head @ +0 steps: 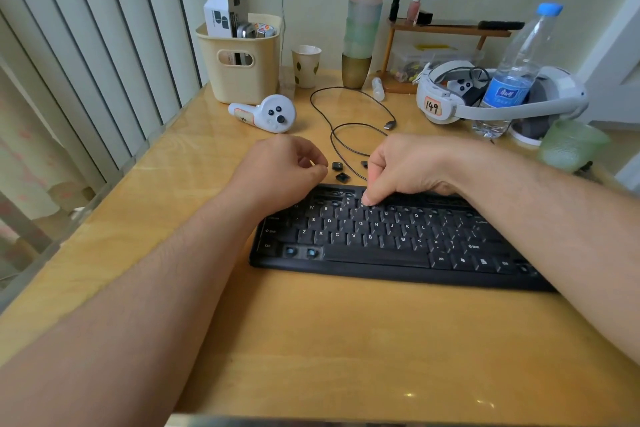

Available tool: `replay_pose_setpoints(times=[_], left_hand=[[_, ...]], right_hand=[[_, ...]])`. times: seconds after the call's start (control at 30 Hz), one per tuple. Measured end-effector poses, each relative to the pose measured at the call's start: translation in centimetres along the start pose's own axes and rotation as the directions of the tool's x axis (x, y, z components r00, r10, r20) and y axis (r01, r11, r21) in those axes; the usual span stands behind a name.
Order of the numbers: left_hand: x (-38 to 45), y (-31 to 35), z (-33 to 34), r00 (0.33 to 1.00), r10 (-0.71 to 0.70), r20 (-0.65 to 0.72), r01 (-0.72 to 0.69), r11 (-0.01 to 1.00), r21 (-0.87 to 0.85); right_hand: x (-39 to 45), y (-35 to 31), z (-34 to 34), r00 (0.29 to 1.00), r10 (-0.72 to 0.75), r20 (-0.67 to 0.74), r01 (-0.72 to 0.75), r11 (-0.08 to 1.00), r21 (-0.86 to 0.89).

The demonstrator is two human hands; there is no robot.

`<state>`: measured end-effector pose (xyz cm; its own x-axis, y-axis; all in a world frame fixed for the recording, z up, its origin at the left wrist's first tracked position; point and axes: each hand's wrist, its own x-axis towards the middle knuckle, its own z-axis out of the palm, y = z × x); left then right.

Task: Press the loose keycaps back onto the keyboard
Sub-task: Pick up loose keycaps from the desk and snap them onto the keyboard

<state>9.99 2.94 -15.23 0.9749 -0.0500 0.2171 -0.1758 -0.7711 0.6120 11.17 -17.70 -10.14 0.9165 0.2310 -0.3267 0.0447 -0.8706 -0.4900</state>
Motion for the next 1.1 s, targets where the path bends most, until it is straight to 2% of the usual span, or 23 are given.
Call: replay_pose_setpoints(times=[0.1, 0.23, 0.4, 0.47, 0.57, 0.7, 0.77, 1.0, 1.1], left_hand=[[0.2, -0.4, -0.2, 0.999, -0.043, -0.014, 0.042, 0.998, -0.053], [1.0, -1.7, -0.7, 0.980, -0.159, -0.117, 0.136, 0.974, -0.178], [1.2, -2.2, -0.6, 0.974, -0.204, -0.094, 0.177, 0.955, -0.238], [1.3, -2.3, -0.4, 0.974, -0.208, -0.084, 0.183, 0.954, -0.236], [1.4, -2.3, 0.0, 0.976, -0.200, -0.083, 0.174, 0.952, -0.252], [1.5, -2.3, 0.3, 0.978, -0.185, -0.092, 0.154, 0.951, -0.268], [1.5, -2.3, 0.3, 0.979, -0.174, -0.103, 0.141, 0.953, -0.267], [1.4, -1.7, 0.2, 0.985, -0.135, -0.106, 0.103, 0.959, -0.264], [1.1, -1.1, 0.2, 0.994, -0.074, -0.086, 0.051, 0.968, -0.245]], right_hand=[[0.5, 0.4, 0.0, 1.000, -0.004, 0.000, 0.004, 1.000, 0.025], [0.7, 0.4, -0.4, 0.999, -0.033, -0.021, 0.033, 0.999, 0.027], [2.5, -0.1, 0.3, 0.947, -0.165, -0.274, 0.163, 0.986, -0.032], [3.6, -0.3, 1.2, 0.922, -0.195, -0.336, 0.192, 0.981, -0.043], [4.9, -0.4, 1.9, 0.921, -0.226, -0.318, 0.201, 0.973, -0.110], [5.8, -0.2, 2.0, 0.919, -0.356, -0.170, 0.268, 0.879, -0.395], [6.0, 0.0, 1.9, 0.913, -0.383, -0.141, 0.284, 0.844, -0.455], [5.6, 0.3, 1.2, 0.878, -0.416, -0.237, 0.264, 0.834, -0.485], [4.4, -0.1, 1.1, 0.864, -0.374, -0.338, 0.251, 0.900, -0.355]])
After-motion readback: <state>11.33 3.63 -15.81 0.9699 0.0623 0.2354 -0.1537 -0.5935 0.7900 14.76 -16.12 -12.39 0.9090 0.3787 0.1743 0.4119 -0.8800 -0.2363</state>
